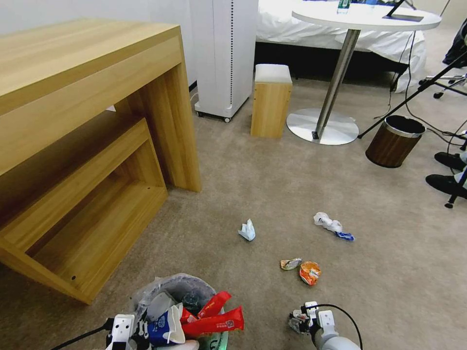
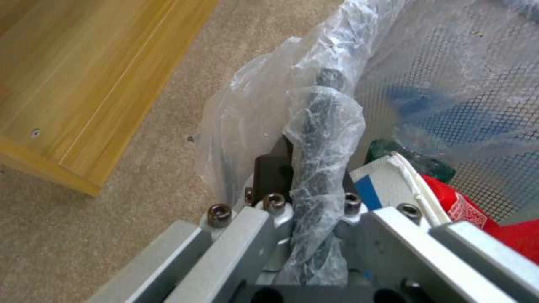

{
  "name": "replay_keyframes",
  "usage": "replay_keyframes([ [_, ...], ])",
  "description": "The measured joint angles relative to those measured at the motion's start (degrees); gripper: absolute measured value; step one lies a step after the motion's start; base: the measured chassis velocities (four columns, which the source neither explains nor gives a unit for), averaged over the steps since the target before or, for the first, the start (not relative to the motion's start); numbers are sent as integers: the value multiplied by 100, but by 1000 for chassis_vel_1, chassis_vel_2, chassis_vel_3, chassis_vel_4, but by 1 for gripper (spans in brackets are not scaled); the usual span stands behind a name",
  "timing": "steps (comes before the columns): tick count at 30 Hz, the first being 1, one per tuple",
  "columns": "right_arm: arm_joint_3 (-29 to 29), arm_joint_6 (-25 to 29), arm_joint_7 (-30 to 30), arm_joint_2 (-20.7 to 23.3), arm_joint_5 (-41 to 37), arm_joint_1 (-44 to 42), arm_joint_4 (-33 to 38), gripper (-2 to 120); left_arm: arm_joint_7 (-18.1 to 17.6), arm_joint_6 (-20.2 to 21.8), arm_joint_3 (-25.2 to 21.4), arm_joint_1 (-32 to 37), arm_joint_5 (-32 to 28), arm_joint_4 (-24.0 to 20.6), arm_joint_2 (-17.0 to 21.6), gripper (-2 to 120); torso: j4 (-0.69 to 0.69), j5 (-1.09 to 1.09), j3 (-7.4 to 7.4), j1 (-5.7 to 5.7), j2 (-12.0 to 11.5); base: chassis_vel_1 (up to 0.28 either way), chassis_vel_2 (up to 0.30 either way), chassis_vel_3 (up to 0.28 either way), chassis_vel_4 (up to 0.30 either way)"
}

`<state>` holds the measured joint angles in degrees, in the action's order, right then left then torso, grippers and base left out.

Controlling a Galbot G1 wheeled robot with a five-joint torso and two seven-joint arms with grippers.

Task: Pick up the trash bin and place the garbage on the floor into it.

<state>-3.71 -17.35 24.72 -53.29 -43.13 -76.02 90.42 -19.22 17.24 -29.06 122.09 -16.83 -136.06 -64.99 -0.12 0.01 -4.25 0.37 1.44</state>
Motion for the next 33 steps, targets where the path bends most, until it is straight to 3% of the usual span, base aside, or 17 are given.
replay_keyframes([
  [3, -6, 69, -9, 51, -81, 61, 44, 52, 3, -26, 8, 19, 44, 0, -11, 0, 0, 0, 0, 0, 0, 0, 0, 0, 0],
  [12, 58, 76, -77, 134, -131, 84, 154, 26, 19, -30, 4, 28, 56, 1, 14, 0, 0, 0, 0, 0, 0, 0, 0, 0, 0],
  [31, -126, -17, -77, -22, -125, -65, 4, 97, 22, -26, -5, 37, 20, 46, 80, 0, 0, 0, 0, 0, 0, 0, 0, 0, 0],
  [33, -133, -15, -74, -45, -109, -67, -20, 99, 22, -26, -3, 36, 20, 48, 84, 0, 0, 0, 0, 0, 0, 0, 0, 0, 0],
])
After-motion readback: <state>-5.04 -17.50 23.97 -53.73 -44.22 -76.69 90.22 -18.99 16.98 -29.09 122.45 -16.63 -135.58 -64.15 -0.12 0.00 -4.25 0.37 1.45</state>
